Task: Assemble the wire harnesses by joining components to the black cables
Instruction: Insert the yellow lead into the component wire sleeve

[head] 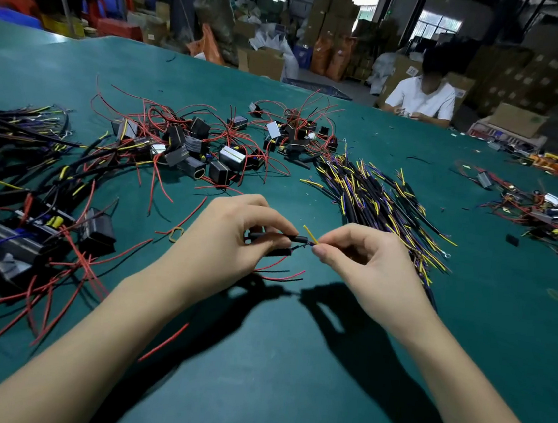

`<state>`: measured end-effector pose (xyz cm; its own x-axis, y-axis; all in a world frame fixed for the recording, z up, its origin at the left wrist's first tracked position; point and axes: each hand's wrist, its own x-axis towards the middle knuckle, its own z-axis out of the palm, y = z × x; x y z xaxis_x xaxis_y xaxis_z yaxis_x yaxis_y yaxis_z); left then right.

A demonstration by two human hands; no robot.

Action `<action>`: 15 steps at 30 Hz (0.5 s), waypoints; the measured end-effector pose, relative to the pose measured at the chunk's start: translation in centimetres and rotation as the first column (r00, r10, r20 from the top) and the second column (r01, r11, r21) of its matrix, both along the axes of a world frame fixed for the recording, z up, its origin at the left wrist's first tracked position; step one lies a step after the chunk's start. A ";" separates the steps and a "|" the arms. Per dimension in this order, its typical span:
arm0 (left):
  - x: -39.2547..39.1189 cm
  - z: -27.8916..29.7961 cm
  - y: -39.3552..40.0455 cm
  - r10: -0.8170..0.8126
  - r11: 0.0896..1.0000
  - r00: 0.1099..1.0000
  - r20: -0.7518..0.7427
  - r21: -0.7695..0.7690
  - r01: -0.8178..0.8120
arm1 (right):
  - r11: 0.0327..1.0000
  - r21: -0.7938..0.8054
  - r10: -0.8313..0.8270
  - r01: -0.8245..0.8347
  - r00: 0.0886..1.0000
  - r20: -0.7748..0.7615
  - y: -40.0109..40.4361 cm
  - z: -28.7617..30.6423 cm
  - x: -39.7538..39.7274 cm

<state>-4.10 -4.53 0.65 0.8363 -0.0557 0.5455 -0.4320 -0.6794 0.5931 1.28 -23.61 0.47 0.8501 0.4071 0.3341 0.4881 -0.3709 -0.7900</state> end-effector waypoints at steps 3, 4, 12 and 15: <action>0.0 -0.1 0.0 -0.019 0.999 1.000 0.019 0.027 0.018 | 1.000 0.003 0.026 -0.026 1.000 -0.015 -0.2 0.1 0.0; 0.0 -0.1 0.1 -0.024 1.000 1.000 0.017 0.019 0.024 | 0.999 0.009 0.038 -0.038 0.999 -0.027 -0.2 0.2 0.0; -0.1 0.1 0.0 -0.051 0.995 0.999 -0.016 -0.087 0.049 | 0.983 0.108 0.163 -0.145 0.971 -0.176 -0.1 0.7 -0.1; -0.1 -0.1 -0.4 -0.061 0.988 0.998 -0.026 -0.140 0.057 | 0.981 0.122 0.172 -0.150 0.967 -0.188 -0.1 0.7 -0.2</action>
